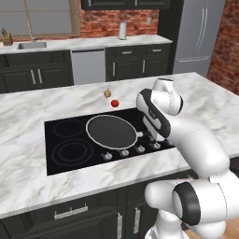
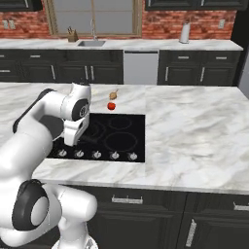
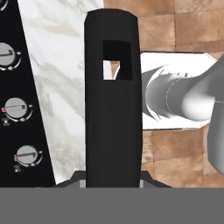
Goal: Place the pan on the center burner on the stove. Then place the tomato and the onion in the pan and turn on the center burner.
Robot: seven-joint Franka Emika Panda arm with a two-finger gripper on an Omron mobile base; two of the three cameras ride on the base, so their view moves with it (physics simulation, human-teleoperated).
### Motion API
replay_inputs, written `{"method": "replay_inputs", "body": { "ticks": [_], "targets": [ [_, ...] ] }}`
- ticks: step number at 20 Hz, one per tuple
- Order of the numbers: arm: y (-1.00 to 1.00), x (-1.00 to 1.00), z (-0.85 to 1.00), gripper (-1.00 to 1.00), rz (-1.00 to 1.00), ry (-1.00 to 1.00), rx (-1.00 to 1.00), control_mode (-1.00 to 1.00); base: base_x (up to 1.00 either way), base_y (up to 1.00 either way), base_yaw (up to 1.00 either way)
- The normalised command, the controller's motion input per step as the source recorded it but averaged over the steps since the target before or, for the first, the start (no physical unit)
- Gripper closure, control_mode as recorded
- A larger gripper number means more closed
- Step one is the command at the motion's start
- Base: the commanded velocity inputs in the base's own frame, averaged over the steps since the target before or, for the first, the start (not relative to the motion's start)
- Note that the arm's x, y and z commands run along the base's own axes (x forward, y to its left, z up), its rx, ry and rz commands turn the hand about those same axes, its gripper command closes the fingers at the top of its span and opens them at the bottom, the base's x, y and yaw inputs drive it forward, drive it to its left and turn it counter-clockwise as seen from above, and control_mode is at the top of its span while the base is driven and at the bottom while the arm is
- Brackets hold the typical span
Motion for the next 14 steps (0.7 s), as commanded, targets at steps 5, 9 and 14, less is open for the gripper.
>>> {"method": "replay_inputs", "body": {
  "ticks": [5, 9, 14],
  "targets": [
    [-0.12, 0.14, -0.04, 1.0, 0.12, 0.0, 0.0, -1.0, 0.1, -0.06, 0.08],
    [-0.25, 0.45, 0.0, 1.0, 0.14, 0.0, 0.0, -1.0, 0.0, 0.0, 0.0],
    [-0.26, 0.67, 0.0, 1.0, 0.03, 0.0, 0.03, -1.0, 0.0, 0.0, 0.0]
  ]
}}
